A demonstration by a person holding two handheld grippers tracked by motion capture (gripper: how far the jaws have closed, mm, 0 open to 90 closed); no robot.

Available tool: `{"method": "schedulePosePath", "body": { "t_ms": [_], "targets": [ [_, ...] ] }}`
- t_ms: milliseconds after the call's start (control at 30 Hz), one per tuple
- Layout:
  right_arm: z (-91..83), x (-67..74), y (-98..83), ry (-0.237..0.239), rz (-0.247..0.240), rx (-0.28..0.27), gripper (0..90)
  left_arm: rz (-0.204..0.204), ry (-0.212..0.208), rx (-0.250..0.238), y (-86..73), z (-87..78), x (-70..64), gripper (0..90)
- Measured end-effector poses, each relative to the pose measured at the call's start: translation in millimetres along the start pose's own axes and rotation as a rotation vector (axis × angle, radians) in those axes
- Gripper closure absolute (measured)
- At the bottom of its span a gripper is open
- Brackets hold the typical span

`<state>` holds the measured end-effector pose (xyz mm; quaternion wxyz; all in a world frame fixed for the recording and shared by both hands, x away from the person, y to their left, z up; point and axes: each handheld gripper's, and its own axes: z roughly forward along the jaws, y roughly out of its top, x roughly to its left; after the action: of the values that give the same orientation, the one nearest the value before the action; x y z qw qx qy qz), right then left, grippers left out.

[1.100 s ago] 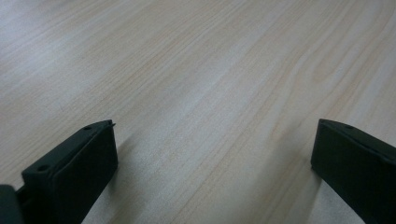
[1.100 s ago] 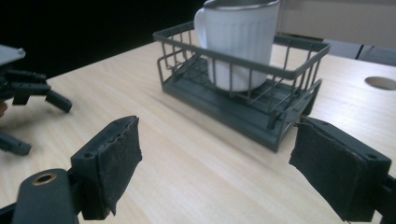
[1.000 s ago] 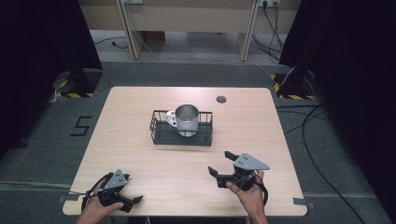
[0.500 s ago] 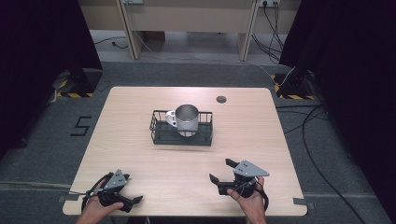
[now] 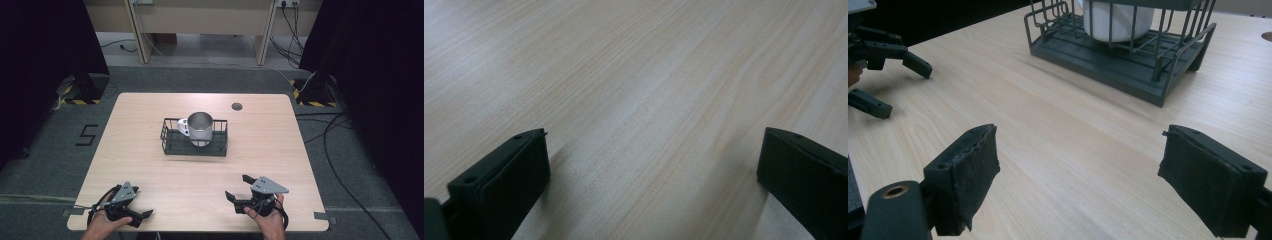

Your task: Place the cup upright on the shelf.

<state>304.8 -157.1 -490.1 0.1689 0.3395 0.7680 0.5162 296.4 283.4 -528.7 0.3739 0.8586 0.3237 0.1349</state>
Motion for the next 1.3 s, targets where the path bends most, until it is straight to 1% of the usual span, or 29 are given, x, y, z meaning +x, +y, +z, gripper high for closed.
{"method": "schedulePosePath", "body": {
  "t_ms": [233,700,1067,1300],
  "targets": [
    [-1.4,2.2,-6.2,-0.004,0.003,0.018,15.2,0.000,-0.001,0.000,0.0,0.0,0.0,0.0],
    [-8.3,2.1,-21.9,-0.009,0.034,0.040,15.2,0.000,0.000,0.000,0.0,0.0,0.0,0.0],
    [-19.3,2.6,-34.5,-0.037,0.065,0.065,15.2,0.000,-0.001,0.000,0.0,0.0,0.0,0.0],
    [-23.8,5.1,-41.6,-0.066,0.058,0.112,15.2,0.000,0.000,0.000,0.0,0.0,0.0,0.0]
  ]
}}
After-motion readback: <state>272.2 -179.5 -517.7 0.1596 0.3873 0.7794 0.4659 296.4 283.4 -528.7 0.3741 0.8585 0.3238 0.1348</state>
